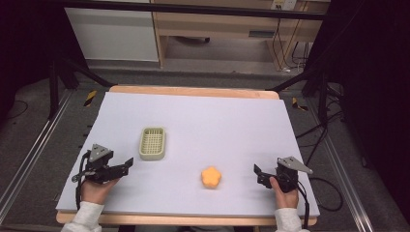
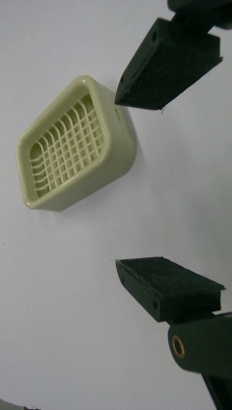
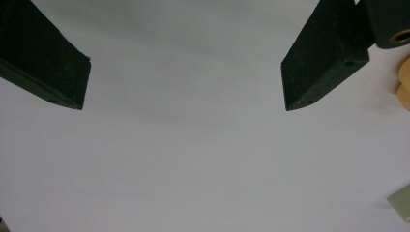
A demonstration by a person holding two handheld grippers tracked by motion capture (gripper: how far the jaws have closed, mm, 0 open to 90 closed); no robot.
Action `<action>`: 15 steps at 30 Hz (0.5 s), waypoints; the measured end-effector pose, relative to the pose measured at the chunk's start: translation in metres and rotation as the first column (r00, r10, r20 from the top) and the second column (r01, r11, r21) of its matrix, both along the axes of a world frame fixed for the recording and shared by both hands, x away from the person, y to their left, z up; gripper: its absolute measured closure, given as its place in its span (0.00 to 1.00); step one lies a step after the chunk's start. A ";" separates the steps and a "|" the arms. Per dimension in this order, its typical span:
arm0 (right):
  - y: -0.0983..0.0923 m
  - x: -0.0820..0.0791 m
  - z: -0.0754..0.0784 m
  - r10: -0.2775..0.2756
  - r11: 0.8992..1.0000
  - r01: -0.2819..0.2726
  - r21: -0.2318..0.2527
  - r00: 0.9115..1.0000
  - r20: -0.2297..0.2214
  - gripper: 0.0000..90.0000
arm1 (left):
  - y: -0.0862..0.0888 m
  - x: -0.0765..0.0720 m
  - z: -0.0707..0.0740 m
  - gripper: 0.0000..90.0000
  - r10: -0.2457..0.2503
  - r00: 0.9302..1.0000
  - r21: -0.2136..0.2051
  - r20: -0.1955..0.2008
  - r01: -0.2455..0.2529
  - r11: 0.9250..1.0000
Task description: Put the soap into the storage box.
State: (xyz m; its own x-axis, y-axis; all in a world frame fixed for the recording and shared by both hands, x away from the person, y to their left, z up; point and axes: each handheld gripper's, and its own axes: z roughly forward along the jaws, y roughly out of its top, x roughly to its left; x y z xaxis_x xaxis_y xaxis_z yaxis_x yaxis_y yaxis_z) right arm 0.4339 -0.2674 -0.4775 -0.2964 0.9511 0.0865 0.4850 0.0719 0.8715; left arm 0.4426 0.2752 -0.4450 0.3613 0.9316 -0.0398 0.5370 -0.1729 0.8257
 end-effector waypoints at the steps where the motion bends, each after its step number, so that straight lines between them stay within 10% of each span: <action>1: 0.000 0.000 0.000 0.000 1.000 0.000 0.000 1.000 0.000 0.05 | 0.000 0.000 0.000 0.21 0.000 1.000 0.000 0.000 0.000 1.000; 15: -0.002 0.002 -0.001 -0.018 1.000 0.018 -0.012 1.000 -0.011 0.05 | -0.026 -0.003 0.005 0.21 -0.085 0.996 0.019 0.008 0.085 0.996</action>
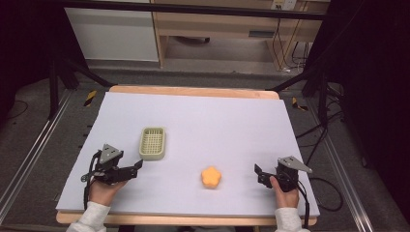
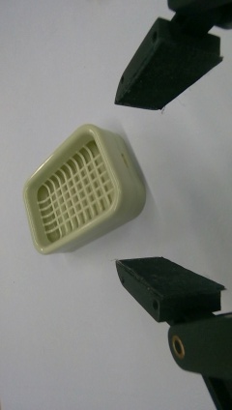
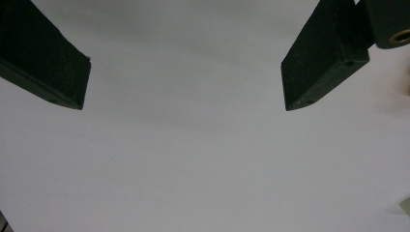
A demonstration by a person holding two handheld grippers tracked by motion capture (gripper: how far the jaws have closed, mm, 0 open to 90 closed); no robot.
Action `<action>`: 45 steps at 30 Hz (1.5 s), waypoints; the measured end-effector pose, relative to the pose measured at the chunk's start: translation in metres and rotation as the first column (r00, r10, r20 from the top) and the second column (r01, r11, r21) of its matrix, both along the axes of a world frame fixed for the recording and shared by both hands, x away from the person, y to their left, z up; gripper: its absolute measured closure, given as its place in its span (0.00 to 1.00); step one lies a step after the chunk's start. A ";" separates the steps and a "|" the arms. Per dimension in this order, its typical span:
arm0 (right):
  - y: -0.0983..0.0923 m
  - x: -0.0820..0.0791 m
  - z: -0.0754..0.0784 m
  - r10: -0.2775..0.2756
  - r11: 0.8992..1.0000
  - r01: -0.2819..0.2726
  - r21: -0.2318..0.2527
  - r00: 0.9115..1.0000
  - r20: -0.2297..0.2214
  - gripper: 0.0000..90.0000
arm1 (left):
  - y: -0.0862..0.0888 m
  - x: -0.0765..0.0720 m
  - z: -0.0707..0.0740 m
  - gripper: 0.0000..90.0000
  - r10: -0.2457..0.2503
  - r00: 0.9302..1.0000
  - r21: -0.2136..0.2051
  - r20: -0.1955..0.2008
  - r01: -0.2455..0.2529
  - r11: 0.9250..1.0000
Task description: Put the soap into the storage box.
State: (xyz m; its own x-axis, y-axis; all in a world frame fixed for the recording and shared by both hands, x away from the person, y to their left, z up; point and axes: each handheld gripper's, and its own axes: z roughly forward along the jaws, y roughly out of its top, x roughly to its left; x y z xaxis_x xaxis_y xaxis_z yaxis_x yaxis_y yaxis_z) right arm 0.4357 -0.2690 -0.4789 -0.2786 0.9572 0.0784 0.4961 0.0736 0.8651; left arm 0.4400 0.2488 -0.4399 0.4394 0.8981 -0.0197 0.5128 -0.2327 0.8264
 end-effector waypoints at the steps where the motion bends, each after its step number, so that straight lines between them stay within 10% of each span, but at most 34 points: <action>1: 0.000 0.000 0.000 -0.001 1.000 0.001 0.001 1.000 0.000 0.05 | -0.003 0.000 0.000 0.21 -0.004 1.000 -0.004 0.008 0.004 1.000; 24: -0.001 0.002 -0.001 -0.004 1.000 0.004 -0.024 1.000 -0.012 0.05 | -0.046 0.003 0.012 0.20 -0.138 0.990 0.006 -0.001 0.138 0.990; 45: 0.003 0.005 -0.002 -0.008 1.000 0.008 -0.025 1.000 -0.007 0.05 | -0.100 0.007 0.025 0.21 -0.268 0.963 0.049 -0.027 0.269 0.962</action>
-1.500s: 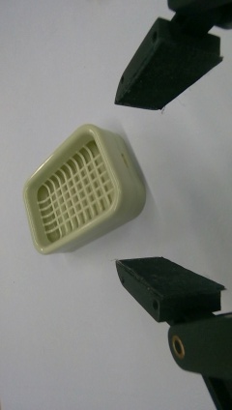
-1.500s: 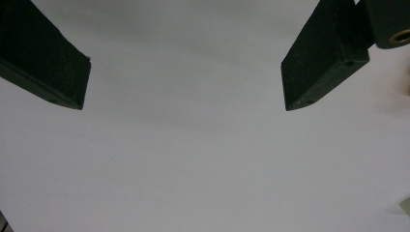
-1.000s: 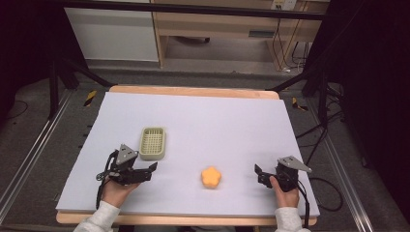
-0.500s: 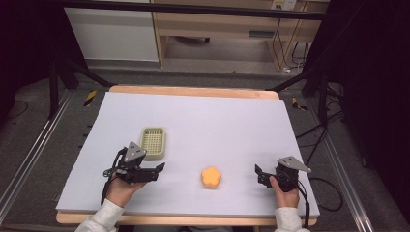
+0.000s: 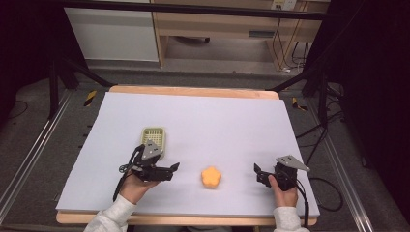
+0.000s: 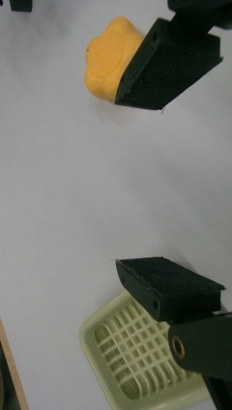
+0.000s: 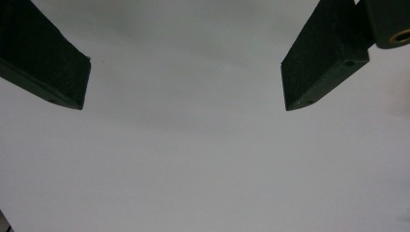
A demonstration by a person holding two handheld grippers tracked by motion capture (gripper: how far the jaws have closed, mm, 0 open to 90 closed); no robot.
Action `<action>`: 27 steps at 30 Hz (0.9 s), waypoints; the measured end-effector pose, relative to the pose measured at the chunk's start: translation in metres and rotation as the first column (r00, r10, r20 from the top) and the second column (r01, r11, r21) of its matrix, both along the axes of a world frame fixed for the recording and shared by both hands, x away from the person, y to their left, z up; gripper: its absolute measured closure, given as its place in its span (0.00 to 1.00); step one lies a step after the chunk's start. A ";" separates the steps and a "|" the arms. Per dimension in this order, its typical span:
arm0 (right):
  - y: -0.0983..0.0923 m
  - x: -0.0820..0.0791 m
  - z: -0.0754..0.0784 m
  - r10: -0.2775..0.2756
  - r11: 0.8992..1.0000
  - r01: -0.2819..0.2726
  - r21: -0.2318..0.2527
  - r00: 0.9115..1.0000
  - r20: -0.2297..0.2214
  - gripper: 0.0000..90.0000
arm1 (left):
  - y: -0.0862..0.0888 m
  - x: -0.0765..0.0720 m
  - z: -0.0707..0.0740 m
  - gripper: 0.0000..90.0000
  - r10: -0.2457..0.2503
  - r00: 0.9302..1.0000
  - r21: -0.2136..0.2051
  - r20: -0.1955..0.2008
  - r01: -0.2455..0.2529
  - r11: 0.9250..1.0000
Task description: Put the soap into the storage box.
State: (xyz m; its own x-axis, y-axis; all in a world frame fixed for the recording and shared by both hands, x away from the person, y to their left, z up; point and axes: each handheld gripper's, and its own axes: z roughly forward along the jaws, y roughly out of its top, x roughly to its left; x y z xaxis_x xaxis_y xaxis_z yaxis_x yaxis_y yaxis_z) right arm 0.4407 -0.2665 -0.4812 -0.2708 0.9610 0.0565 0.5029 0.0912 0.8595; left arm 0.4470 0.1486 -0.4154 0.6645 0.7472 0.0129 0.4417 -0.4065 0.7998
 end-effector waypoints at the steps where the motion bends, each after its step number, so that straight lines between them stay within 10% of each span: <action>1: 0.000 0.000 0.000 0.001 1.000 -0.001 0.004 1.000 0.001 0.05 | -0.006 0.000 0.000 0.21 -0.012 1.000 0.001 -0.005 0.012 1.000; 27: 0.005 0.002 -0.004 0.025 1.000 -0.025 0.006 1.000 0.007 0.05 | -0.048 0.002 -0.001 0.21 -0.120 0.991 0.074 -0.054 0.124 0.990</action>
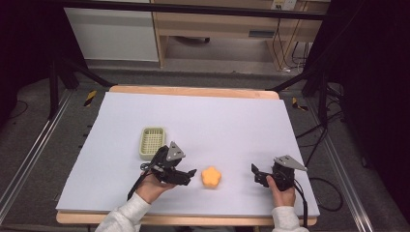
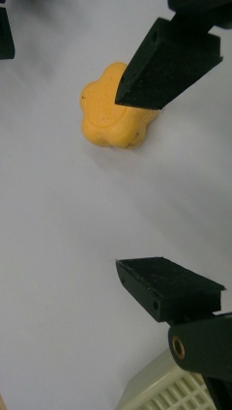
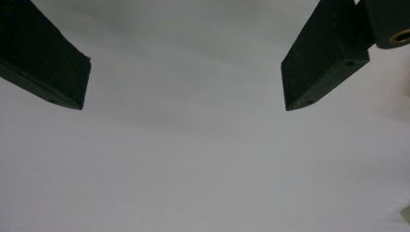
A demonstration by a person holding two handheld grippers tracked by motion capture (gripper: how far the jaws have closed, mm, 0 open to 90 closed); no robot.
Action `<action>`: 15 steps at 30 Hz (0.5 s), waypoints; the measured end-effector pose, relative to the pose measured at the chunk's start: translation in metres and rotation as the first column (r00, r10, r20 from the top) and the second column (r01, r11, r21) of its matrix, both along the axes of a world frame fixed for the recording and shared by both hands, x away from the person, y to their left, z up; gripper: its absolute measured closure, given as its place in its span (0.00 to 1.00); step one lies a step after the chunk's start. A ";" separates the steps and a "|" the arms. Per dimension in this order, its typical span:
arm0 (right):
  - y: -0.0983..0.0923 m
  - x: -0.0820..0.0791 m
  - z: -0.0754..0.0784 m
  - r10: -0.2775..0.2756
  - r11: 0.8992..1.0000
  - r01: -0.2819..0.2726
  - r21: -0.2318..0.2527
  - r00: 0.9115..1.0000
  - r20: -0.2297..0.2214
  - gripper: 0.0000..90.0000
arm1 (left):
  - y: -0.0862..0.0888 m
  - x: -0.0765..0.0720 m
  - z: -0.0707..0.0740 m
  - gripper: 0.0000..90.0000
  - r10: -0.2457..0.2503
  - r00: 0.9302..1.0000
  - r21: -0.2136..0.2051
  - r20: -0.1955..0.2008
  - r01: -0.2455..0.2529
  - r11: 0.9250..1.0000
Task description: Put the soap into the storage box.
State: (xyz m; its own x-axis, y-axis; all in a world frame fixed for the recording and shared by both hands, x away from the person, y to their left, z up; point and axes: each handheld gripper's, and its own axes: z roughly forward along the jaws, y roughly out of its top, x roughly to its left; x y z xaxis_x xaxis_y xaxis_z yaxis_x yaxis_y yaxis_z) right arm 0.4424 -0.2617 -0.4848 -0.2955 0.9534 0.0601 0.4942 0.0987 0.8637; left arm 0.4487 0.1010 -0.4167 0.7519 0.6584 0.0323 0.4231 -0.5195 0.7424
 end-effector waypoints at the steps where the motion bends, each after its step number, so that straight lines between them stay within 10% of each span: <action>1: 0.000 0.000 0.000 0.001 1.000 -0.001 0.001 1.000 0.000 0.05 | -0.002 0.000 0.000 0.21 -0.005 1.000 0.003 -0.002 0.005 1.000; 15: 0.000 0.000 0.000 0.003 1.000 -0.003 0.000 1.000 -0.004 0.05 | -0.024 -0.002 -0.002 0.19 -0.085 0.996 0.026 -0.026 0.085 0.996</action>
State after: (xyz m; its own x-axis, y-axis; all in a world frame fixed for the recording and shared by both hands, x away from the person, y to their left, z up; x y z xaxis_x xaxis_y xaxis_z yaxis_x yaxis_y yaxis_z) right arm 0.4422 -0.2616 -0.4849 -0.2981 0.9526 0.0614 0.4970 0.1000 0.8619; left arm 0.4465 0.0769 -0.4186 0.8059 0.5913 0.0295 0.3950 -0.5741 0.7172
